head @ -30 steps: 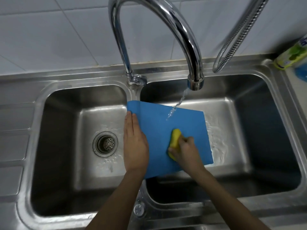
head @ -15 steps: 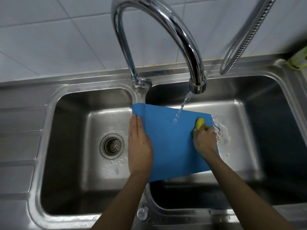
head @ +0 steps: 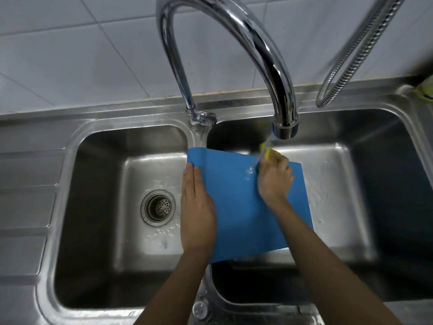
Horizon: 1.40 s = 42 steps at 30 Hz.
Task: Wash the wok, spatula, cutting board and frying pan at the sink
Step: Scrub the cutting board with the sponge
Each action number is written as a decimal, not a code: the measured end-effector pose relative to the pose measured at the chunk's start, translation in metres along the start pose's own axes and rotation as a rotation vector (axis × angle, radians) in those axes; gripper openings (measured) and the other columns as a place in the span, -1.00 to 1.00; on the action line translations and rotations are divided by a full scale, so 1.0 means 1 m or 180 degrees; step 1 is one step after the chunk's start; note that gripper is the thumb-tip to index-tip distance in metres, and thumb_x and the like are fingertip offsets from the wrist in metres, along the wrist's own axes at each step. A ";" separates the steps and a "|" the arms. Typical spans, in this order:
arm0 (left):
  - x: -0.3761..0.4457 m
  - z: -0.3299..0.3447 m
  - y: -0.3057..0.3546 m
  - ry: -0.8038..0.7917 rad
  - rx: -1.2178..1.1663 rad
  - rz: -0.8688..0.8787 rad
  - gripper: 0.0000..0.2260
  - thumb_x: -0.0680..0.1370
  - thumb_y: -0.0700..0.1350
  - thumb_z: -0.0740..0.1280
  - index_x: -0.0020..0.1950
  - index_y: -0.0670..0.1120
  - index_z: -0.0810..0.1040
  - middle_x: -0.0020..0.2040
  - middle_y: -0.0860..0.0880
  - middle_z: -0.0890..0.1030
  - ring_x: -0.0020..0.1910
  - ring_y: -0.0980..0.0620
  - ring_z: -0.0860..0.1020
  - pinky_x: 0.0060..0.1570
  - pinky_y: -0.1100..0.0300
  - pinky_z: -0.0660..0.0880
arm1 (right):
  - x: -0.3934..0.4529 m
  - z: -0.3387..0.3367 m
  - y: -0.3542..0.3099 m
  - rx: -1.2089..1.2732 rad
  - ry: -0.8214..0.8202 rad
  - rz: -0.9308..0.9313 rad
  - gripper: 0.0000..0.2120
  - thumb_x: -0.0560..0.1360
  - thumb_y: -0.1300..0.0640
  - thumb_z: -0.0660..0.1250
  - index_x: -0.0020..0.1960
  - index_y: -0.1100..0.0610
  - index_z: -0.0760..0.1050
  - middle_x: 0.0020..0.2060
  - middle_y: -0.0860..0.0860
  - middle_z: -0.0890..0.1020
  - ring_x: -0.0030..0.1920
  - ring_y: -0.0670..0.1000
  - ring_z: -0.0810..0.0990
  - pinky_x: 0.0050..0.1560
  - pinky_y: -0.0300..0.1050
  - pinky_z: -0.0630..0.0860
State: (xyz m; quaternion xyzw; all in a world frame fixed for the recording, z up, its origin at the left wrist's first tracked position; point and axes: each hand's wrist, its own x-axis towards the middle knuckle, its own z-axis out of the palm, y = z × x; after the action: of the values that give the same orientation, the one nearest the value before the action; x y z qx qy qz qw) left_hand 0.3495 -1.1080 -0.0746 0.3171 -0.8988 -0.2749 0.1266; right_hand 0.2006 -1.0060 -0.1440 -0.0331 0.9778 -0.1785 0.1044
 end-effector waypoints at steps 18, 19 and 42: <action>0.001 -0.008 0.004 -0.0167 -0.0156 -0.0002 -0.49 0.61 -0.07 -0.03 0.55 -0.24 0.11 0.56 -0.13 0.10 0.54 -0.03 0.10 0.50 -0.02 0.14 | -0.146 -0.030 -0.045 0.0291 0.0004 -0.1395 -0.55 0.53 0.05 0.18 0.36 0.25 0.36 0.14 0.21 0.55 0.01 0.15 0.57 -0.03 -0.01 0.54; 0.000 -0.008 0.004 -0.0146 -0.0165 -0.0007 -0.52 0.63 -0.14 -0.01 0.55 -0.23 0.11 0.56 -0.13 0.10 0.54 -0.03 0.10 0.50 -0.04 0.15 | -0.148 -0.032 -0.037 0.0196 0.0009 -0.1467 -0.53 0.54 0.02 0.15 0.35 0.26 0.38 0.13 0.21 0.56 0.01 0.15 0.59 -0.03 -0.03 0.55; 0.002 -0.002 0.003 0.0124 0.0022 0.0035 -0.56 0.60 -0.37 0.12 0.50 -0.27 0.22 0.53 -0.16 0.20 0.52 -0.08 0.17 0.48 0.01 0.17 | -0.088 -0.032 0.026 0.0386 -0.0559 -0.0204 -0.55 0.53 0.01 0.30 0.32 0.22 0.40 0.10 0.22 0.46 0.00 0.25 0.50 0.01 -0.01 0.41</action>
State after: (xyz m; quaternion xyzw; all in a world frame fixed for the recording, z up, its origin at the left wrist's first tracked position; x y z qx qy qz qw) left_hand 0.3470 -1.1085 -0.0717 0.3179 -0.8989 -0.2649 0.1444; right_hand 0.2784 -0.9621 -0.1066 -0.0735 0.9507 -0.2371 0.1857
